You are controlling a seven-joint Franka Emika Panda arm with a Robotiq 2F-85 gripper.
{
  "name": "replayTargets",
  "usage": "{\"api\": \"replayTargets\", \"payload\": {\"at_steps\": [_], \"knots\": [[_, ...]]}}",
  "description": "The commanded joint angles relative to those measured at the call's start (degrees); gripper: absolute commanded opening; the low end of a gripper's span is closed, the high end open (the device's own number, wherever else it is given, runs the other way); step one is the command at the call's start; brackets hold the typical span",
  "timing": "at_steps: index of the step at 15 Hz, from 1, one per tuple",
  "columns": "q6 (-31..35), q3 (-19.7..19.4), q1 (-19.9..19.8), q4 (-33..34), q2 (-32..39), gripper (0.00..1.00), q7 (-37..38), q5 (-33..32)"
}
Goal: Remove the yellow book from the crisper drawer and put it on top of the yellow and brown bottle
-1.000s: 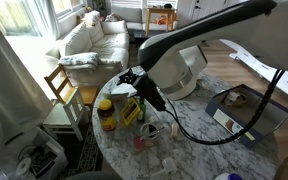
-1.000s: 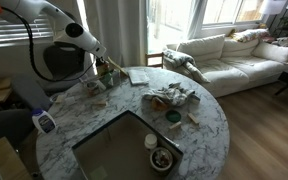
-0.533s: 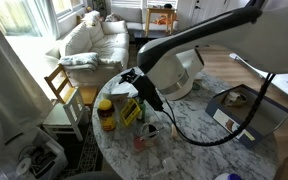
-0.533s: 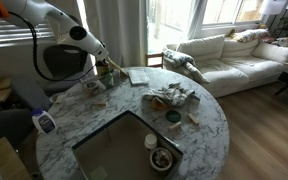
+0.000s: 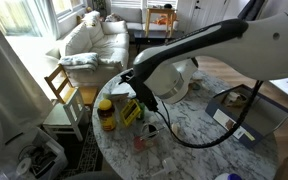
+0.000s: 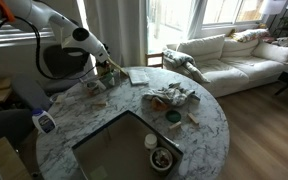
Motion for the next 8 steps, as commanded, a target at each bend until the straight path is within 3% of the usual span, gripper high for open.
{"api": "replayTargets", "payload": {"at_steps": [1,5,8], "knots": [[-0.66,-7.43,6.06,-0.38,1.41,1.00,10.47,-6.74],[-0.85,-14.73,12.01,1.37,3.45,1.00,19.98,-11.35],[-1.90,-19.02,15.36,2.17,4.34,0.87,25.01,-13.69]]}}
